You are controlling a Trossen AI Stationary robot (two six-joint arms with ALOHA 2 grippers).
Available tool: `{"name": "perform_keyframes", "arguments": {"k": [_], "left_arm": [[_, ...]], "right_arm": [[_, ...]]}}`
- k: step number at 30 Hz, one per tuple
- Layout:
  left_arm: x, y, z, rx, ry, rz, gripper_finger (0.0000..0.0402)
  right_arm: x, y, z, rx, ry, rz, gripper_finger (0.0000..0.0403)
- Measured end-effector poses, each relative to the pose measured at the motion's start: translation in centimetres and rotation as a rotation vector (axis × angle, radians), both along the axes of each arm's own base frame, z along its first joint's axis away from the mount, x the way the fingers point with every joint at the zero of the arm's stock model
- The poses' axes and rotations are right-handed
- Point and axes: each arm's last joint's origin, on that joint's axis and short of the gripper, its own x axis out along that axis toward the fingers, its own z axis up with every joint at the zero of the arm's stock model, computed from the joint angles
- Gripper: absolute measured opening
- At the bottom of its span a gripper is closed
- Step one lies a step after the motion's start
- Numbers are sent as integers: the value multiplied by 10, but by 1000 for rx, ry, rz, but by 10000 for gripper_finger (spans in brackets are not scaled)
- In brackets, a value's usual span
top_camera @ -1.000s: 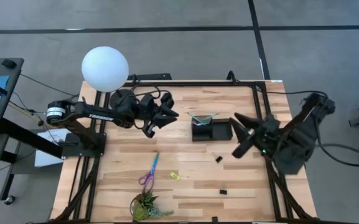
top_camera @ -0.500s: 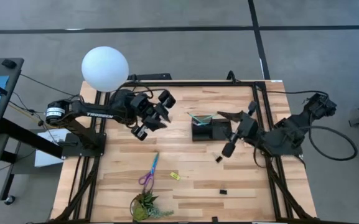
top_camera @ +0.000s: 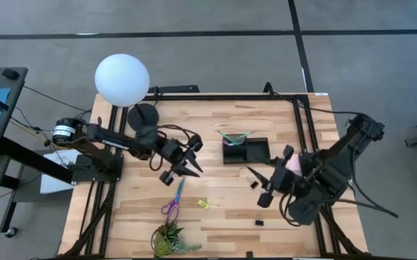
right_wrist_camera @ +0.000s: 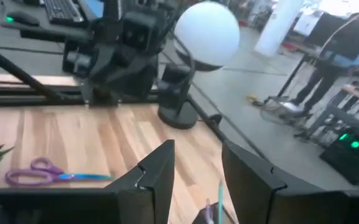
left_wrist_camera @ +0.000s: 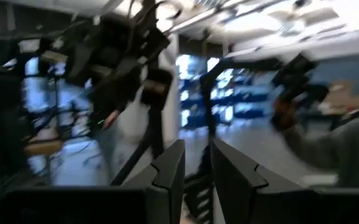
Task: Pick and place office supplies into organizer
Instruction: Put the green eraser into the black desk organizer
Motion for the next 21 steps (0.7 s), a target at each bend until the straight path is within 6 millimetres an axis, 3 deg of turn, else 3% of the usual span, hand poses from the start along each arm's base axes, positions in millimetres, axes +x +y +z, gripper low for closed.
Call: {"name": "perform_keyframes", "arguments": {"k": [3,7,10,12,16,21], "left_arm": [[6,-4,8,49,-30,64,73],[23,-5,50,183,-139,133,73],[42,-5,78,346,-61,225,73],[55,-8,83,492,-1,286,73],[71,-17,55,638,89,253,73],[72,-17,24,547,265,215,73]], "right_arm": [[0,-1,3,-27,-35,-36,129],[-1,-10,8,-31,-68,-86,129],[-2,-17,13,-4,-87,-101,129],[0,-20,14,0,-92,-113,129],[2,-21,14,3,-91,-118,129],[0,-13,11,42,-113,-102,129]]}}
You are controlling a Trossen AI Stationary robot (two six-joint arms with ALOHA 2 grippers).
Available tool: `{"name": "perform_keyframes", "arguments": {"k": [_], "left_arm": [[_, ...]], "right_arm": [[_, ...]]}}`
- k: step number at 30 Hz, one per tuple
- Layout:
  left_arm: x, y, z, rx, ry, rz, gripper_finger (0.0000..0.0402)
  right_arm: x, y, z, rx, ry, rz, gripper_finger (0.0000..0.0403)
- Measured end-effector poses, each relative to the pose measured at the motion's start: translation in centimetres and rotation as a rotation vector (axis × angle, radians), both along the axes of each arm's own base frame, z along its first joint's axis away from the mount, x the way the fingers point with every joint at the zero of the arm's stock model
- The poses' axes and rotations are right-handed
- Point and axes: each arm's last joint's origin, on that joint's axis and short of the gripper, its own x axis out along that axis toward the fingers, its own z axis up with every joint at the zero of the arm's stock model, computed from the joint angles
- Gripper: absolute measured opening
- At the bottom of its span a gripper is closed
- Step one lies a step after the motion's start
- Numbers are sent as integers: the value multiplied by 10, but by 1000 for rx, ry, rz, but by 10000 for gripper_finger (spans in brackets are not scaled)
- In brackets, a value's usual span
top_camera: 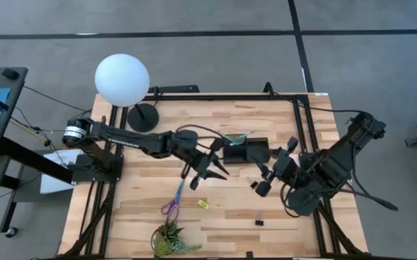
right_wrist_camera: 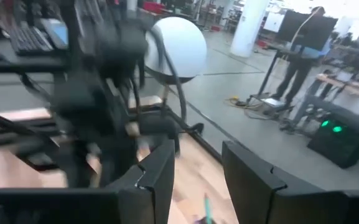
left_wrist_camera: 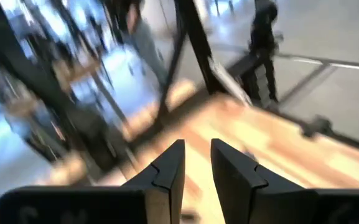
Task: Pick and place office supplies into organizer
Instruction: Put the green eraser into the black desk organizer
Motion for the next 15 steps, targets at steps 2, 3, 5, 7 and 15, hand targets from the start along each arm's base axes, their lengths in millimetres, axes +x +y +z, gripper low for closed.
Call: {"name": "perform_keyframes", "arguments": {"k": [2,3,5,7,15], "left_arm": [[-3,-1,-16,-46,102,24,73],[-5,-3,-21,-62,130,38,73],[-11,-10,-33,-78,192,67,73],[-19,-18,-50,-77,266,97,73],[-52,-48,-105,-147,404,253,73]], "right_arm": [[-4,4,0,23,-16,15,129],[-7,6,0,31,-19,25,129],[-13,11,-3,65,-26,43,129],[-19,15,-7,118,-36,56,129],[-30,24,-49,220,-50,46,129]]}}
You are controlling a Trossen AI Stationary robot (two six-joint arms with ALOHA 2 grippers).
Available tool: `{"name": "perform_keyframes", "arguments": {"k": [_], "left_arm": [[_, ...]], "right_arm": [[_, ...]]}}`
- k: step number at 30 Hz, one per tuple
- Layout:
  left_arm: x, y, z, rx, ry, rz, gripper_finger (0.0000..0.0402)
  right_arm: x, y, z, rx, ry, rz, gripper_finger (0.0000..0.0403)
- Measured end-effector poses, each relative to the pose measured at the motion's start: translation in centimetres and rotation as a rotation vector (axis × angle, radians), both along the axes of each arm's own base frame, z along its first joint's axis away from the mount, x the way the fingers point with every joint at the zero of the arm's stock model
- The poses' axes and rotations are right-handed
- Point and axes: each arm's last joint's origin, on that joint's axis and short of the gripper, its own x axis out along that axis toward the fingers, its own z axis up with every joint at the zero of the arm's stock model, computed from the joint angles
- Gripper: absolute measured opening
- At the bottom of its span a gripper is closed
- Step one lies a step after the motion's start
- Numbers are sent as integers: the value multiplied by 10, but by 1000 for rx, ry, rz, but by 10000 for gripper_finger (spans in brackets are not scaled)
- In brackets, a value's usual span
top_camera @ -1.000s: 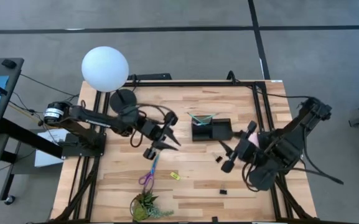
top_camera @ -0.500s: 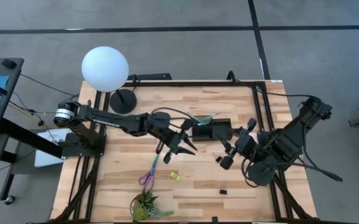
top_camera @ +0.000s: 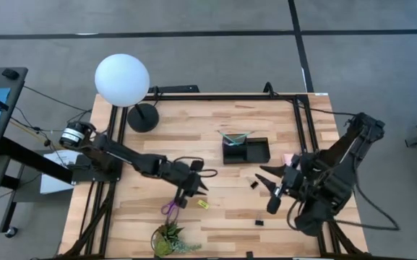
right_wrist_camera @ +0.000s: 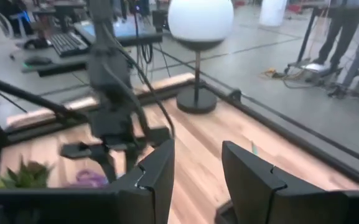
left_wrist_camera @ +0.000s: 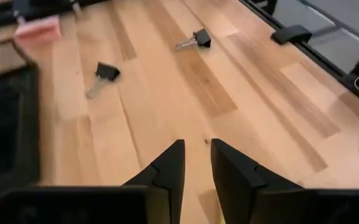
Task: Pick and place office supplies into organizer
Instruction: Put the green eraser into the black desk organizer
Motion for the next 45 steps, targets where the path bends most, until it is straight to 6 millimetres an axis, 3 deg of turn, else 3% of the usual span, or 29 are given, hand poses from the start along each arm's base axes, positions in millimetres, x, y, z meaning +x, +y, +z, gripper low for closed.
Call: {"name": "perform_keyframes", "arguments": {"k": [6,12,21,27,32,39,45], "left_arm": [[-16,-12,-19,-25,68,22,73],[-24,-24,-32,15,100,-73,80],[-10,-32,-75,46,112,-112,155],[-4,-27,-83,70,71,-106,189],[0,-16,-84,-50,109,-143,196],[8,-17,-117,-131,102,-135,196],[10,-18,-125,-181,83,-108,186]], "right_arm": [[0,-2,-34,39,69,3,129],[6,-7,-49,67,58,-25,129],[9,-9,-49,72,61,-37,129],[9,-9,-49,81,64,-32,129],[9,-9,-49,82,63,-32,129],[10,-8,-49,92,54,-32,129],[10,-8,-49,96,51,-31,129]]}}
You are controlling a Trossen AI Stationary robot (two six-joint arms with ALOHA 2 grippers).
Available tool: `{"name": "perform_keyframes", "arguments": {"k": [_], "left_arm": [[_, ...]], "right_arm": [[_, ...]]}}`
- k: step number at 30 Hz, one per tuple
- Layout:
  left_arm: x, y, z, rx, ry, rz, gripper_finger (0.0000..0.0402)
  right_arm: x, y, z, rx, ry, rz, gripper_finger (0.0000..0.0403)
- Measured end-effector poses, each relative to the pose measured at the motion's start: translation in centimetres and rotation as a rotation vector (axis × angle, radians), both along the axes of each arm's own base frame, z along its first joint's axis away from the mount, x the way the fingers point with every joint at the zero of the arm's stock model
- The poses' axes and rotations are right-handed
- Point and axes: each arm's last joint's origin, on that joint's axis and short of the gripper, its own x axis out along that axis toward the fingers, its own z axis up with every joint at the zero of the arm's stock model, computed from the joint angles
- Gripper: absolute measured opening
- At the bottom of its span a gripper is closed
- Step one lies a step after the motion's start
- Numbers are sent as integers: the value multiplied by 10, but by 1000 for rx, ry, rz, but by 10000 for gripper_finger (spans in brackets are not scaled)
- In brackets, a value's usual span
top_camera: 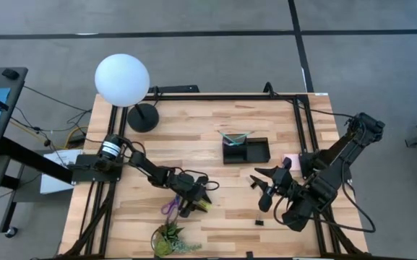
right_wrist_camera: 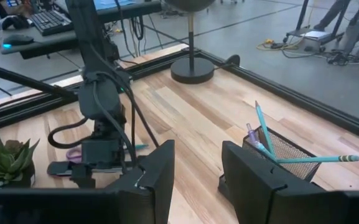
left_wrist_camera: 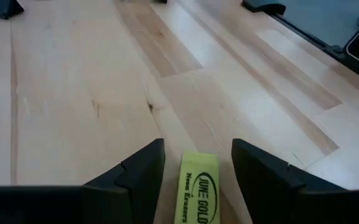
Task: Pick and place office supplies into organizer
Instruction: Put the green eraser into the black desk organizer
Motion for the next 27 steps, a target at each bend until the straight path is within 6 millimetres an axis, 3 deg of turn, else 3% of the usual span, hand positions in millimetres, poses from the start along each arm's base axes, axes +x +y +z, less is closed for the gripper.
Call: {"name": "perform_keyframes", "arguments": {"k": [12,20,27], "left_arm": [[-14,1,-7,37,5,93,147],[-14,1,-6,36,-14,177,55],[-2,10,12,-35,-131,272,47]], "right_arm": [[0,0,0,-1,1,0,129],[0,0,0,-1,1,0,129],[0,0,0,-1,1,1,129]]}}
